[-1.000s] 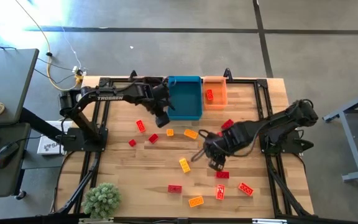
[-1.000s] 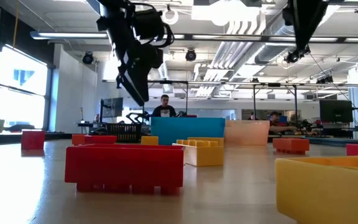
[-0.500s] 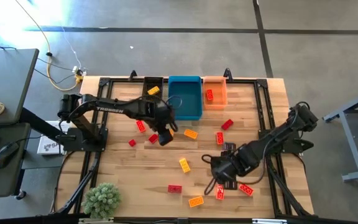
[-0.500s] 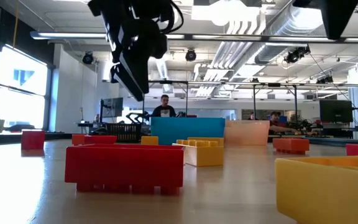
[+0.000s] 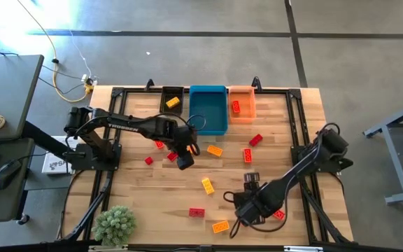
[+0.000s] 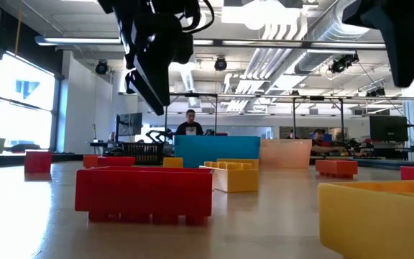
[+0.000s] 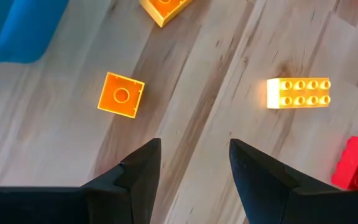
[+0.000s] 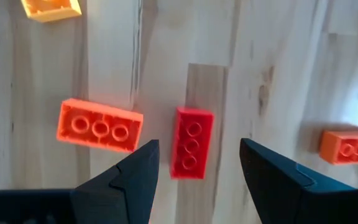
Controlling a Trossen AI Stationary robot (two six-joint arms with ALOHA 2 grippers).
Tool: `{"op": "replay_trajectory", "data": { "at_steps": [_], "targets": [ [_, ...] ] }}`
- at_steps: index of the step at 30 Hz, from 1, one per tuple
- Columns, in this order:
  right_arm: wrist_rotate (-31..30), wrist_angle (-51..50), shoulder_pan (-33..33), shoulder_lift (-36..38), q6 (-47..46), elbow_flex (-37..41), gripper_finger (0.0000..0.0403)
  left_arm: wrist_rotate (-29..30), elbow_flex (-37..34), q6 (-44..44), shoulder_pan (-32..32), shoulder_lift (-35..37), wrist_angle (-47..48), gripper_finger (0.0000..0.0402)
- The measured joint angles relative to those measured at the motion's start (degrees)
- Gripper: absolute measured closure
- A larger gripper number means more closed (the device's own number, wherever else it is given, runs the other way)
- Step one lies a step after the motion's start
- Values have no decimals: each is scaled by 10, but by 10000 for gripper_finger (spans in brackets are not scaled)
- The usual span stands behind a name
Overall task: Sort & place blocks by color
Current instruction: Put the red game piece into the blue bin
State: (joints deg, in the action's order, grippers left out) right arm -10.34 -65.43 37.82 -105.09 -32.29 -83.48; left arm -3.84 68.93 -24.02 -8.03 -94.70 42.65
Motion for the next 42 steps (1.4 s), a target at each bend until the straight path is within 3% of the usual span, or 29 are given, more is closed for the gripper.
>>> {"op": "replay_trajectory", "data": {
  "at_steps": [13, 18, 28, 38, 42],
  "targets": [
    [23, 10, -2, -66, -48, 0, 192, 0, 0, 12, 0, 0, 0, 223],
    [21, 13, -8, -67, -48, 5, 192, 0, 0, 12, 0, 0, 0, 223],
    [73, 51, -26, -67, -32, 67, 192, 0, 0, 12, 0, 0, 0, 223],
    [76, 83, -41, -67, -37, 111, 192, 0, 0, 29, 0, 0, 1, 223],
    [81, 91, -46, -66, -37, 113, 213, 2, 0, 32, -3, 0, 1, 223]
  ]
}}
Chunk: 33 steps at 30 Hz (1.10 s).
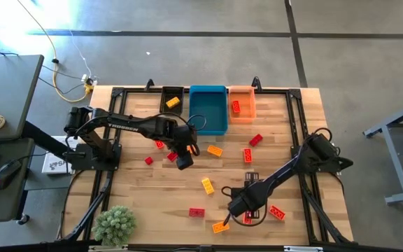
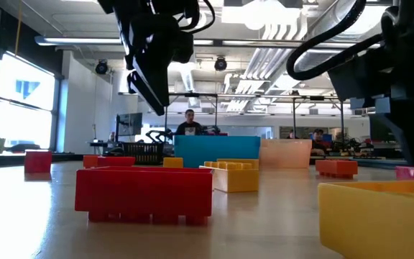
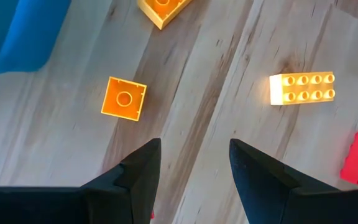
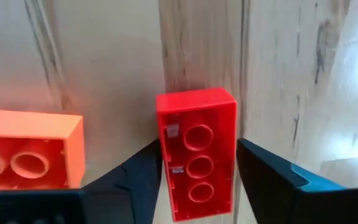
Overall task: Sort & place blocks by color
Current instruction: Put the red game piece into the blue bin
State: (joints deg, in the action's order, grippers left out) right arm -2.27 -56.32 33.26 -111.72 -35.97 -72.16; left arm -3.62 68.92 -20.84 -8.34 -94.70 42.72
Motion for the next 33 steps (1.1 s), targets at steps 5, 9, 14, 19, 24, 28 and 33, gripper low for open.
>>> {"op": "replay_trajectory", "data": {
  "at_steps": [5, 9, 14, 19, 24, 28, 33],
  "targets": [
    [11, 18, -11, 1, 0, 0, 266, 0, 0, 27, -12, 0, 0, 223],
    [27, 23, -26, 2, -12, 0, 287, 0, 0, 55, -26, 0, -1, 223],
    [43, 27, -48, 2, -16, -1, 287, 24, 0, 91, -53, 0, -1, 223],
    [45, 33, -72, 4, -31, -1, 287, 30, 0, 123, -88, 0, -1, 223],
    [40, 43, -104, 26, -48, -1, 287, 29, 0, 157, -125, 0, -1, 223],
    [26, 40, -133, 53, -58, -1, 287, 28, 0, 180, -153, 0, -1, 223],
    [-7, 40, -177, 88, -62, -1, 287, 28, 0, 211, -187, 0, -8, 223]
  ]
}}
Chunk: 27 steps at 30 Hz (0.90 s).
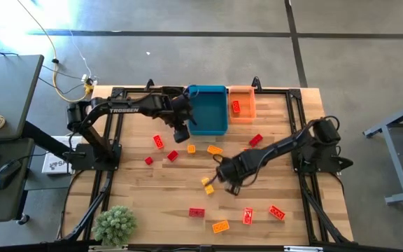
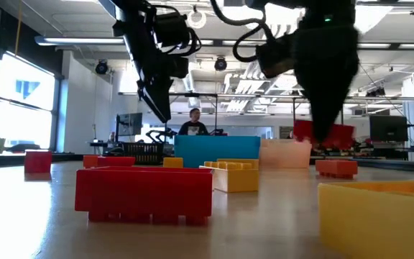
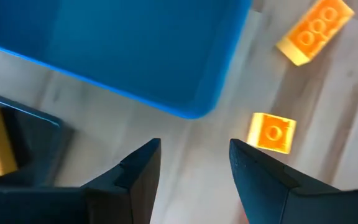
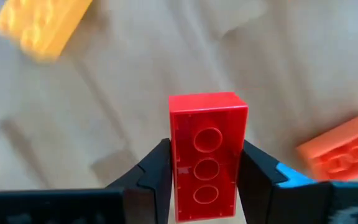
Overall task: Sort & place blocks by color
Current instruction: Put the red game piece into the blue bin
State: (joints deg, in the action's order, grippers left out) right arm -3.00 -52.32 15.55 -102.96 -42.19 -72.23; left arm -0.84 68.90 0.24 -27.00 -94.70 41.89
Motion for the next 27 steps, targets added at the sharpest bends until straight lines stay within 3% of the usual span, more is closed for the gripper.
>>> {"op": "replay_trajectory", "data": {
  "at_steps": [13, 18, 27],
  "targets": [
    [-73, 17, -139, 53, 61, 0, 287, 0, 0, 59, -72, 0, -23, 223],
    [-68, 49, -200, 58, 170, 0, 287, 0, 0, 49, -92, 0, -23, 223],
    [-17, 125, -310, 61, 378, 0, 287, 0, 0, -50, -110, 0, -23, 223]
  ]
}}
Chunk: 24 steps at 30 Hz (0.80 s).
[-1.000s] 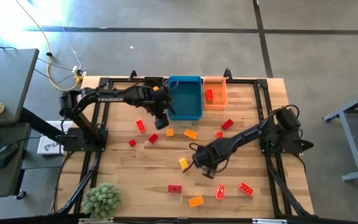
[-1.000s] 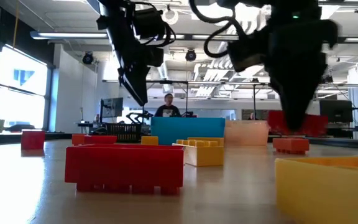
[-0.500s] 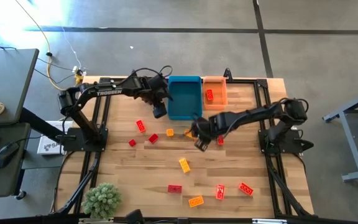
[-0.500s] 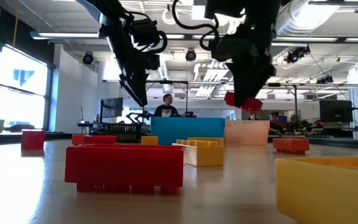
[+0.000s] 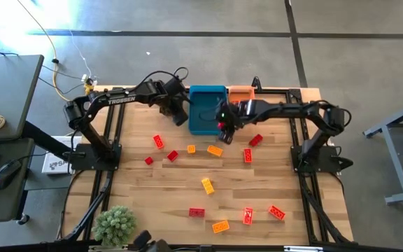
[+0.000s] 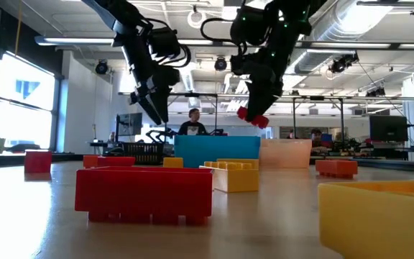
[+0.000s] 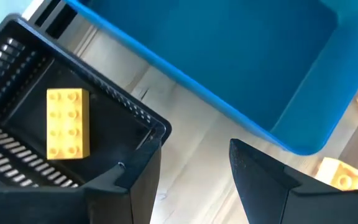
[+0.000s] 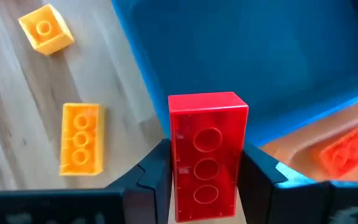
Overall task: Sort & place blocks by color
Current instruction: Put the red game piece into the blue bin
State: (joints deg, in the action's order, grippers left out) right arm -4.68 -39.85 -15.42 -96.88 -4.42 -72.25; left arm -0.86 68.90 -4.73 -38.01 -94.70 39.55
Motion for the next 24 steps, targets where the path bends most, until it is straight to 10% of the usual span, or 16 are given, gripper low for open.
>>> {"op": "replay_trajectory", "data": {
  "at_steps": [12, 24],
  "targets": [
    [83, 139, -96, 0, 171, 0, 285, -9, 0, -141, 1, 0, 11, 223],
    [97, 343, -124, -8, 63, -1, 285, -30, 0, -172, 9, 0, 100, 223]
  ]
}}
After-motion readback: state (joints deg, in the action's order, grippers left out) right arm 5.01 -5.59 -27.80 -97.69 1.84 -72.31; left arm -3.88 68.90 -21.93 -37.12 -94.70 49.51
